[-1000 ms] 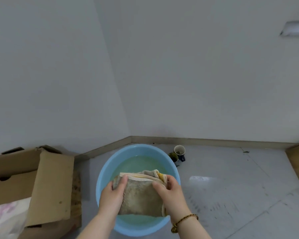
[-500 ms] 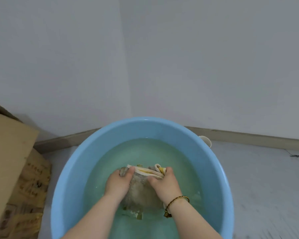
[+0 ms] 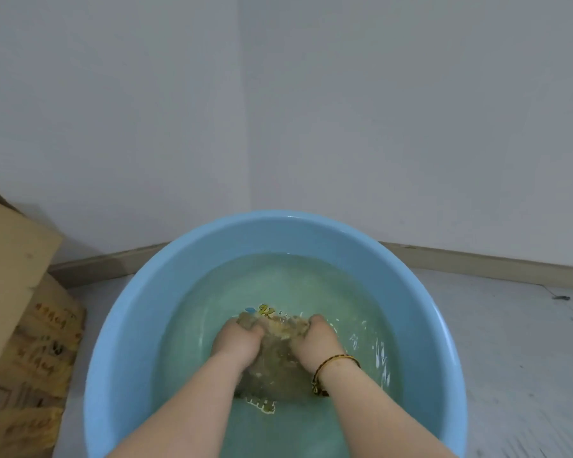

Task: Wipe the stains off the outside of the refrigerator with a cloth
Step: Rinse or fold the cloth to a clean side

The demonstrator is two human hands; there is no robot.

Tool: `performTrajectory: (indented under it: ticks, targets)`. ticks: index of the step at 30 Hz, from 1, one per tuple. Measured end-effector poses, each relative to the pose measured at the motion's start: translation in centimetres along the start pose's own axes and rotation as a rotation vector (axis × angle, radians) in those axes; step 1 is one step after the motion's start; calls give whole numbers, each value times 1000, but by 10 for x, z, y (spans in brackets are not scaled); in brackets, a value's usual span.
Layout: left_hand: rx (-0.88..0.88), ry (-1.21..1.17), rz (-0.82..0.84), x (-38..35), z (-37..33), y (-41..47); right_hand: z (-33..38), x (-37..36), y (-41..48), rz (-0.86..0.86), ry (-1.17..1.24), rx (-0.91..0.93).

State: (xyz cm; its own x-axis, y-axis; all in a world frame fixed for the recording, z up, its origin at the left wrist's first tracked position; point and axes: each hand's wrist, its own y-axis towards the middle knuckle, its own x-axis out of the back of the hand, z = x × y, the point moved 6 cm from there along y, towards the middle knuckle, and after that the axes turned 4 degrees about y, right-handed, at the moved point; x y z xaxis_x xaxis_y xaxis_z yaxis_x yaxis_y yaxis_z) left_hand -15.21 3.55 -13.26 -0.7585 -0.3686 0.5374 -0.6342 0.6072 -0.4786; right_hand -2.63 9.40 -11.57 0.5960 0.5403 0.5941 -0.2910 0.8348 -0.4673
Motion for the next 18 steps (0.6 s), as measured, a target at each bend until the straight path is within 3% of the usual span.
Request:
performTrajectory:
  ticks: [3, 5, 10, 15, 18]
  targets:
    - [14, -259, 62, 5, -19, -11, 16, 19, -16, -42, 409, 0]
    - [-51, -286, 25, 16, -38, -18, 31, 31, -31, -126, 581, 76]
    - [-196, -331, -28, 27, -78, -39, 65, 30, -55, -327, 546, 217]
    - [-371, -218, -80, 34, -84, -63, 66, 33, -43, -312, 626, 114]
    - [-324, -231, -51, 41, -82, -58, 59, 21, -62, -355, 622, 169]
